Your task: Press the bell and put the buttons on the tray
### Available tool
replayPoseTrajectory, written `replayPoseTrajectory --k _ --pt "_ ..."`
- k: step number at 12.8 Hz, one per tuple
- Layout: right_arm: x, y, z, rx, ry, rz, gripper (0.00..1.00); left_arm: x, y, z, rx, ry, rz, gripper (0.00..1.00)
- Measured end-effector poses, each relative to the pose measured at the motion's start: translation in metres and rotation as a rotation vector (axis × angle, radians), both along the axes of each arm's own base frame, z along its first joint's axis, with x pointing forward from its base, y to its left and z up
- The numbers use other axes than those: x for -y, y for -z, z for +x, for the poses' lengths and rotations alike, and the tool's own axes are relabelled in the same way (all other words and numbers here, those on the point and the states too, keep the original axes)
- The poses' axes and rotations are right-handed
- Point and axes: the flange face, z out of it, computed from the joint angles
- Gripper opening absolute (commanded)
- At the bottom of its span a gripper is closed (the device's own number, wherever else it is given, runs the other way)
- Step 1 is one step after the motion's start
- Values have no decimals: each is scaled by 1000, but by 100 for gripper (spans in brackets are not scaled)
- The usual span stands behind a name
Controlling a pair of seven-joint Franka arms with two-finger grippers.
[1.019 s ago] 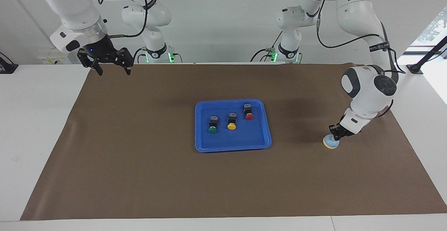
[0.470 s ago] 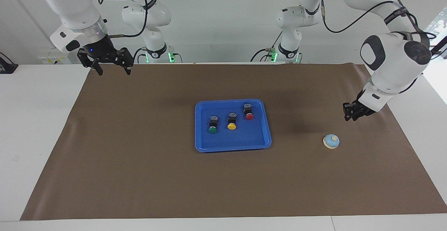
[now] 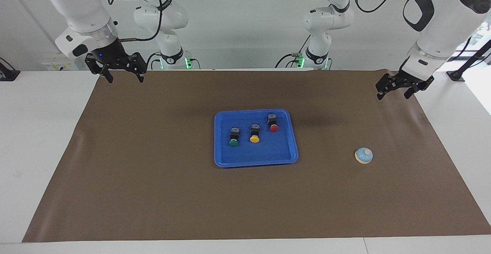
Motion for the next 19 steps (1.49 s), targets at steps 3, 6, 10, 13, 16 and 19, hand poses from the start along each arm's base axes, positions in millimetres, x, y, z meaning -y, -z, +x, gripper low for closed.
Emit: replayPoseTrajectory --k 3,6,10,13,16,19 --pt "0 0 0 0 0 0 100 15 2 -8 -18 0 -4 100" --pt "0 0 0 0 0 0 100 25 6 -9 -25 8 -3 100" --pt "0 0 0 0 0 0 100 24 6 -9 -25 7 -3 100" --pt "0 0 0 0 0 0 100 25 6 -9 -25 7 -5 100" --pt "0 0 0 0 0 0 100 26 6 -9 -25 10 -14 100" --pt "0 0 0 0 0 0 100 28 6 -9 -26 37 -16 100"
